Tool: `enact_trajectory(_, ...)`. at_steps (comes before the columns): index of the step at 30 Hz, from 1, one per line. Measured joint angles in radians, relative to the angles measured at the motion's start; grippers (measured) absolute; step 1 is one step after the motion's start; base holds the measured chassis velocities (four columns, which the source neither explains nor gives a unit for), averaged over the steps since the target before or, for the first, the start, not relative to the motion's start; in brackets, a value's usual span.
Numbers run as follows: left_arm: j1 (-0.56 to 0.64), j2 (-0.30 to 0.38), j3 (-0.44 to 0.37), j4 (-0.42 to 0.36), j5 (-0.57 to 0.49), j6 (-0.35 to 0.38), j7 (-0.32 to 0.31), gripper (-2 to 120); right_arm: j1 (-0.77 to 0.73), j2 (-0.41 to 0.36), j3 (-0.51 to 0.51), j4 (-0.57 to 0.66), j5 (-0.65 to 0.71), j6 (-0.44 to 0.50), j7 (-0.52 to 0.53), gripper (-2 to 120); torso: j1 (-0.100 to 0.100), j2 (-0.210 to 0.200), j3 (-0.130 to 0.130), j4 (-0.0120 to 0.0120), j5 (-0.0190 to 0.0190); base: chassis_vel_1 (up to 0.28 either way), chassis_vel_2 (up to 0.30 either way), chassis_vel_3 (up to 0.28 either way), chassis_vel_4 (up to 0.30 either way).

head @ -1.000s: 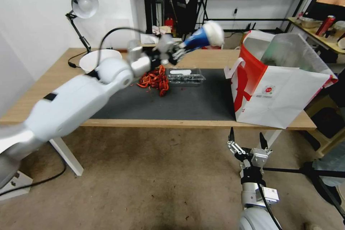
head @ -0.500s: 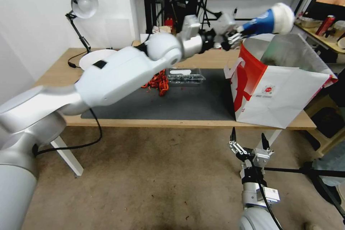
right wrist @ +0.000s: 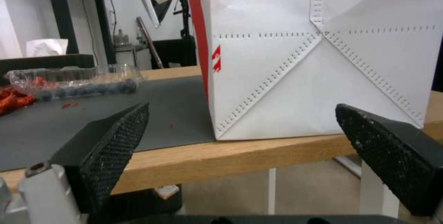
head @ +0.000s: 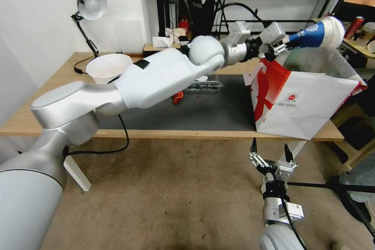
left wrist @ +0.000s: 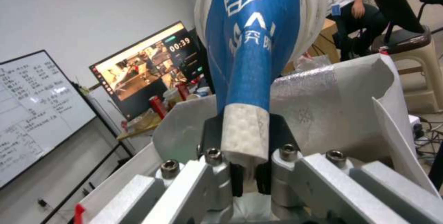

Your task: Pick up the trash from the table and place it into the takeout bag.

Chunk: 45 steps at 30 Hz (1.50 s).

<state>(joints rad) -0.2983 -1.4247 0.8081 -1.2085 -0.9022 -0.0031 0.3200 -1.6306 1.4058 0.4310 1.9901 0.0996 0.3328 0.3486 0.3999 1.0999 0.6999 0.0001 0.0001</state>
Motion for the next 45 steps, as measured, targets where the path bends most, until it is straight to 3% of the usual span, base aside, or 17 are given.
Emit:
enact_trajectory(5,0.004,-0.023,0.008,0.016,0.012,-0.004,-0.022,3,0.002,0.003,-0.002,-0.002,0.0,0.002,0.0,100,0.0,0.0,0.0,-0.0003,0.0001,0.0,0.0,0.0,0.0)
enact_trajectory(22,0.016,-0.013,-0.022,-0.003,0.013,0.0,-0.081,67,-0.003,0.002,0.004,-0.001,0.002,0.008,0.002,100,0.0,0.0,0.0,-0.0001,-0.0001,0.0,0.0,0.0,0.0)
enact_trajectory(29,0.045,0.042,-0.105,-0.058,-0.017,0.009,-0.13,88,-0.005,0.001,0.005,0.003,0.002,0.007,0.003,100,0.0,0.0,0.0,-0.0001,-0.0002,0.0,0.0,0.0,0.0)
enact_trajectory(32,0.077,0.095,-0.159,-0.097,-0.049,0.022,-0.172,99,-0.005,0.001,0.005,0.003,0.002,0.007,0.003,100,0.0,0.0,0.0,0.0,-0.0003,0.0,0.0,0.0,0.0)
enact_trajectory(34,0.081,0.1,-0.164,-0.1,-0.052,0.023,-0.175,99,-0.005,0.001,0.005,0.003,0.002,0.007,0.003,100,0.0,0.0,0.0,0.0,-0.0003,0.0,0.0,0.0,0.0)
enact_trajectory(35,0.117,0.139,-0.199,-0.119,-0.074,0.035,-0.194,99,-0.006,0.003,0.005,0.004,0.001,0.007,0.003,100,0.0,0.0,0.0,0.0,-0.0004,0.0,0.0,0.0,0.0)
enact_trajectory(38,0.155,0.174,-0.231,-0.141,-0.092,0.041,-0.22,100,-0.008,0.003,0.005,0.006,0.0,0.007,0.003,100,0.0,0.0,0.0,0.0001,-0.0004,0.0,0.0,0.0,0.0)
enact_trajectory(45,0.266,0.28,-0.315,-0.218,-0.138,0.079,-0.332,100,-0.014,-0.002,0.007,0.014,0.0,0.004,0.005,100,0.0,0.0,0.0,0.0,-0.0003,0.0,0.0,0.0,0.0)
